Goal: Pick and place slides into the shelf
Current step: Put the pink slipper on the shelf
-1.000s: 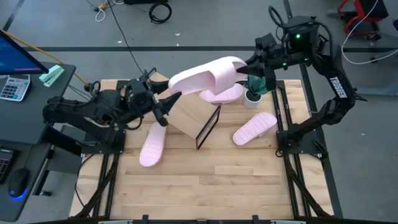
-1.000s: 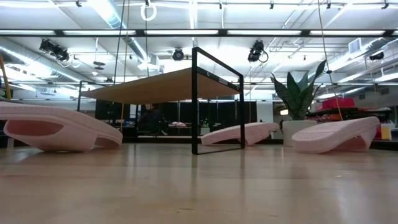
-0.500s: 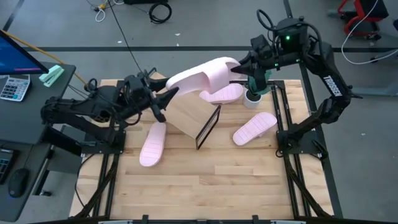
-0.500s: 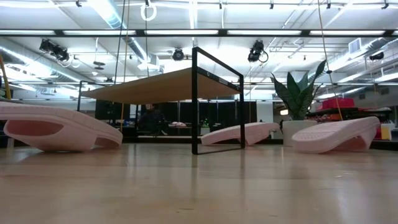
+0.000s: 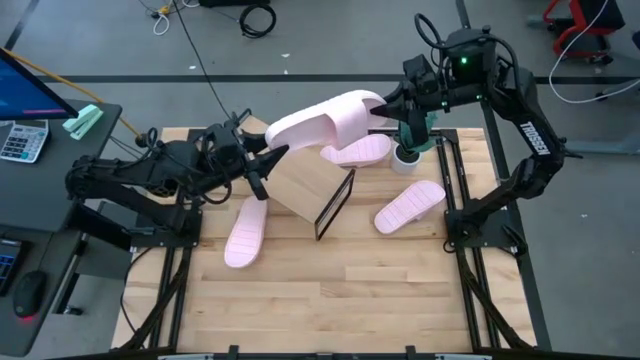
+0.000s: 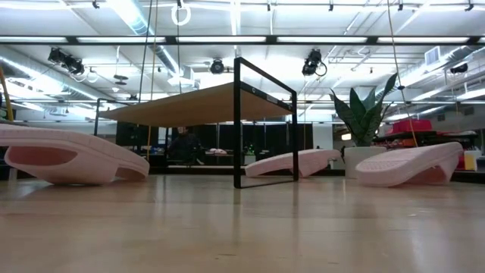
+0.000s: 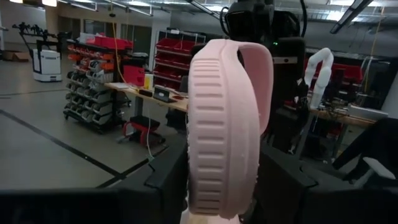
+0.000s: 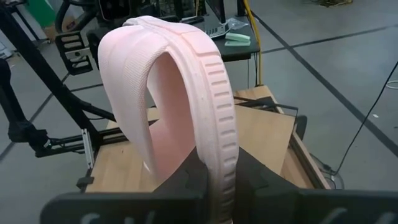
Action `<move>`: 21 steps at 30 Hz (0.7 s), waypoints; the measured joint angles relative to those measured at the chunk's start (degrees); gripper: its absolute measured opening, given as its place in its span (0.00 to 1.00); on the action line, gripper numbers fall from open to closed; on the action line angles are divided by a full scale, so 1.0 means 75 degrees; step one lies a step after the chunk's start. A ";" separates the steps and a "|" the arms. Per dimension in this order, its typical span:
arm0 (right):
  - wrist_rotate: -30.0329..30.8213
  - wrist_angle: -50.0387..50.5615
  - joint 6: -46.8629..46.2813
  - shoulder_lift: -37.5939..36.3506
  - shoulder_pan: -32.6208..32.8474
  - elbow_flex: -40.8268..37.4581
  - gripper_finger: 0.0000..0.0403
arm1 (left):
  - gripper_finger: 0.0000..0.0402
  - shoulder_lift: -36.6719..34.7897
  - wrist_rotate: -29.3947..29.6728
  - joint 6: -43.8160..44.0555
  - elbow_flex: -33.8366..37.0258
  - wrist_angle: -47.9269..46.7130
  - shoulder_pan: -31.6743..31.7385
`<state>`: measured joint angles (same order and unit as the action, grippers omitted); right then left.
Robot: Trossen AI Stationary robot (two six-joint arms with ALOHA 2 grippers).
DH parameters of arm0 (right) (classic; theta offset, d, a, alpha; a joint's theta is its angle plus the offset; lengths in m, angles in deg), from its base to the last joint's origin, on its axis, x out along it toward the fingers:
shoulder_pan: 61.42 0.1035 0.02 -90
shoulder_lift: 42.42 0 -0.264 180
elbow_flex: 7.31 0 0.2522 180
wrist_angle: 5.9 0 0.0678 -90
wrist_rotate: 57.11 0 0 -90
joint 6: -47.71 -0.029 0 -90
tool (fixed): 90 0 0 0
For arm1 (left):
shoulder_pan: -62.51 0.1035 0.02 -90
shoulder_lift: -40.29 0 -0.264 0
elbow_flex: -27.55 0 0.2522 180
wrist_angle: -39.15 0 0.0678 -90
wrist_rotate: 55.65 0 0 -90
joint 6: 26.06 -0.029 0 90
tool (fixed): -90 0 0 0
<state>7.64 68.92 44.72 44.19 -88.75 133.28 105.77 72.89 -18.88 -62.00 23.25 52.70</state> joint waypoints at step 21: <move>-0.0170 0.0033 0.0178 -0.0009 0.0019 0.0000 0.35 | 0.23 0.0004 0.0476 -0.0260 0.0003 -0.0195 0.0000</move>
<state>6.36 69.17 46.06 44.12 -88.61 133.28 105.80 76.46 -20.82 -61.98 21.78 52.70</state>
